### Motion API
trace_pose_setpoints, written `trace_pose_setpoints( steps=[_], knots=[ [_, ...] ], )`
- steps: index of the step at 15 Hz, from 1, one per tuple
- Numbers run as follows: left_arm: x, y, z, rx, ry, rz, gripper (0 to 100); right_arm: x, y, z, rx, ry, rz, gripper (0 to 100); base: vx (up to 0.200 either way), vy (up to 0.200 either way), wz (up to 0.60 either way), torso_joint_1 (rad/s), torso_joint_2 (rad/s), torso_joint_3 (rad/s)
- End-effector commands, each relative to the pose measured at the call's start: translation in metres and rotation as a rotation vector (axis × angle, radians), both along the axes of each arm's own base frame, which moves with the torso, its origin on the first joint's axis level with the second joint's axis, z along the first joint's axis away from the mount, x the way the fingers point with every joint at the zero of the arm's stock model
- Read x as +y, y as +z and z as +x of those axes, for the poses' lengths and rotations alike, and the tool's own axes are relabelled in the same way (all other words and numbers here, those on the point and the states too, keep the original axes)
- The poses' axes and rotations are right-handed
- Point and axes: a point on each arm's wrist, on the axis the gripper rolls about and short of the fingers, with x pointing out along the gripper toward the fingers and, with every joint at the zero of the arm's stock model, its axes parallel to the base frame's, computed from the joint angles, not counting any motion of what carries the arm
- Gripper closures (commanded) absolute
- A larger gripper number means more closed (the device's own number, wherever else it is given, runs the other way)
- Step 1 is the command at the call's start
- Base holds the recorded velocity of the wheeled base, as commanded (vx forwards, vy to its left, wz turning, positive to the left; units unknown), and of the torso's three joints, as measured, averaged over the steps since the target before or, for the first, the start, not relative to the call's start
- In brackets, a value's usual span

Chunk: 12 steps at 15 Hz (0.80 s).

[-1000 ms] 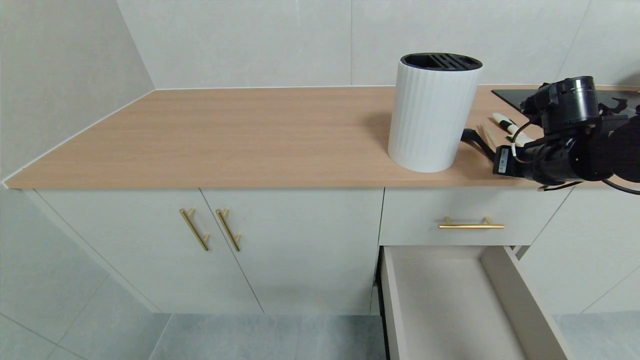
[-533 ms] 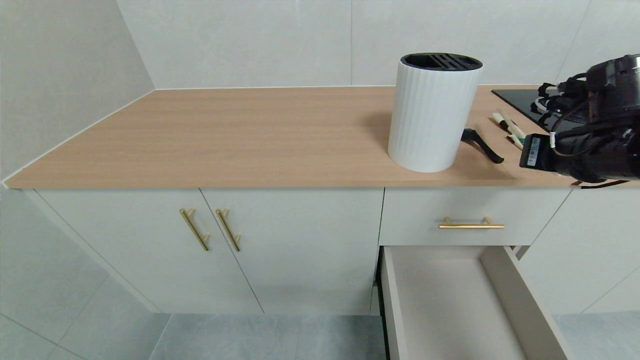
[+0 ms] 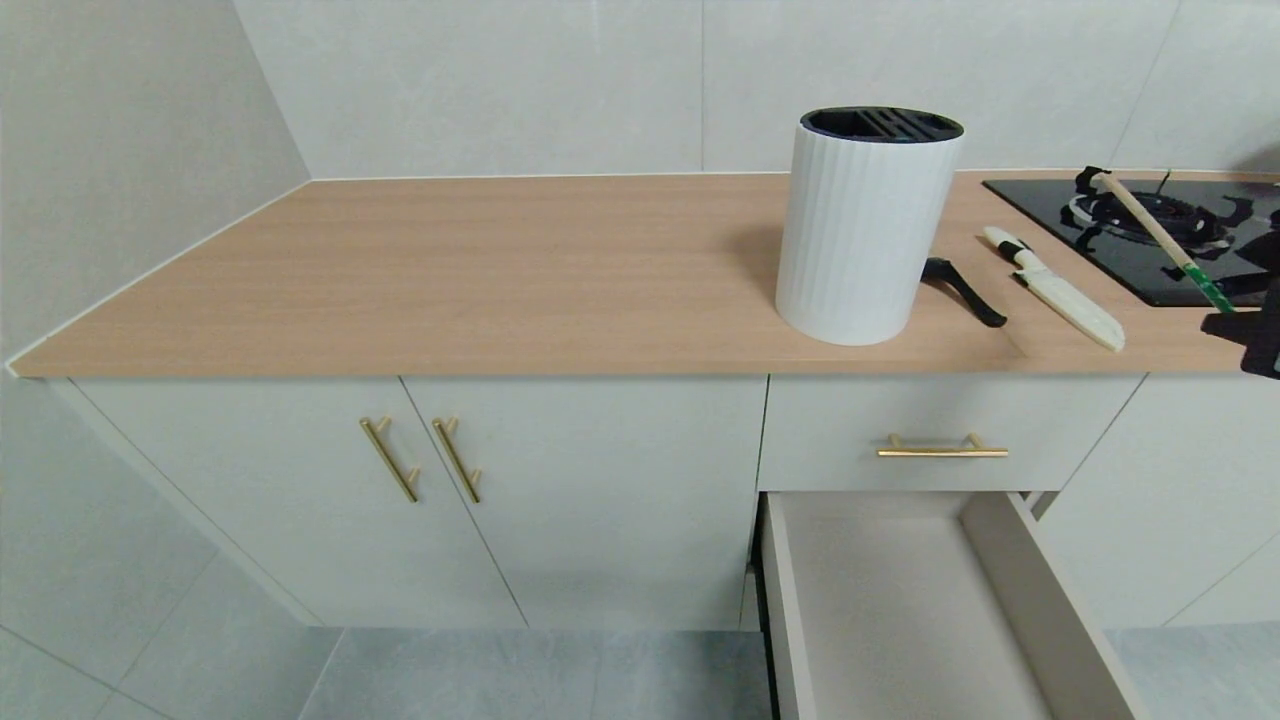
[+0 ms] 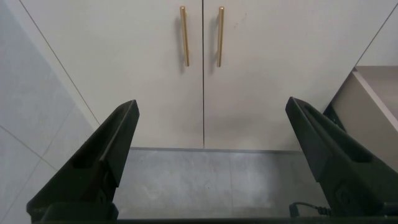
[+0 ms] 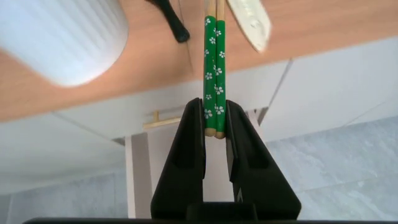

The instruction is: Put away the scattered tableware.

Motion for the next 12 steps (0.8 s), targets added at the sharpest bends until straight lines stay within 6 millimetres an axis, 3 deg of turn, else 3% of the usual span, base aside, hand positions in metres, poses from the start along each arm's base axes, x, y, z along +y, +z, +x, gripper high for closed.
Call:
trace_pose_setpoints(
  steps=[1,3,9,12],
  knots=[
    [0.000,0.000,0.000,0.001,0.001,0.000,0,-0.007,0.002,-0.039,-0.032,0.059,0.020,100,0.000,0.000,0.00,0.000,0.00,0.000],
    [0.000,0.000,0.000,0.001,0.001,0.000,0,-0.005,0.000,-0.063,0.022,0.207,0.042,100,0.000,0.000,0.00,0.000,0.00,0.000],
    [0.000,0.000,0.000,0.001,0.001,0.000,0,-0.004,-0.011,-0.102,0.100,0.449,-0.093,100,0.000,0.000,0.00,0.000,0.00,0.000],
    [0.000,0.000,0.000,0.001,0.001,0.000,0,-0.004,-0.017,-0.110,0.184,0.500,-0.119,100,0.000,0.000,0.00,0.000,0.00,0.000]
  ],
)
